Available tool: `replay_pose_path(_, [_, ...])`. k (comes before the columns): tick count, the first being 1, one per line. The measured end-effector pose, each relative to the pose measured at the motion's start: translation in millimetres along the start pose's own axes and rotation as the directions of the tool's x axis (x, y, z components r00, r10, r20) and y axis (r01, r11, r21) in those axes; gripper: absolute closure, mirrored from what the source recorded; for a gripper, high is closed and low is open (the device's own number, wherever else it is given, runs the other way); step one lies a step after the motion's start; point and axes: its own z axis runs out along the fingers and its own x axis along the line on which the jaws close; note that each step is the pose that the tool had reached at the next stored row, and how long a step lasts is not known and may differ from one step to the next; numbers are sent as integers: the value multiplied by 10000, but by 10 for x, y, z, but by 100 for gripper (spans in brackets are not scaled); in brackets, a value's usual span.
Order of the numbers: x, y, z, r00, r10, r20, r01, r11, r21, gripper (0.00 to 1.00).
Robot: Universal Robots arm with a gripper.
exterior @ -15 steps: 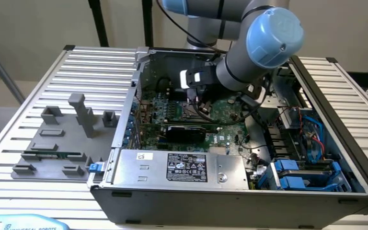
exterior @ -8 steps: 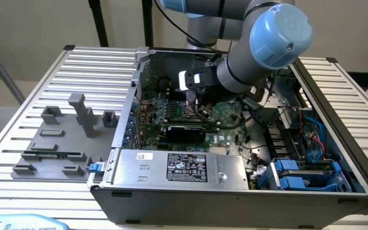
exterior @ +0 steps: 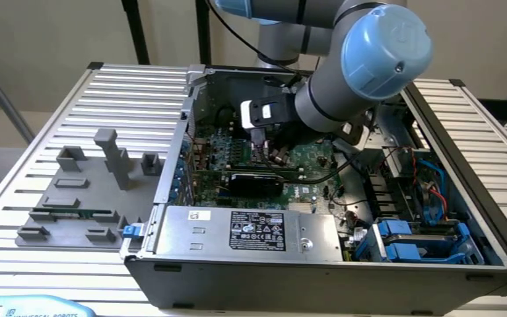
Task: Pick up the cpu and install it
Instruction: 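Install the second cpu locking lever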
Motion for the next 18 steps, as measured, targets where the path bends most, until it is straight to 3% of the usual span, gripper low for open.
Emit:
replay_pose_path(8, [-154,-228,36,10000,1,3,-1,10000,-1,89])
replay_pose_path(13, [-186,-292,64,10000,1,0,-1,10000,-1,89])
replay_pose_path(18, [-182,-303,126,10000,-7,-2,7,10000,-15,89])
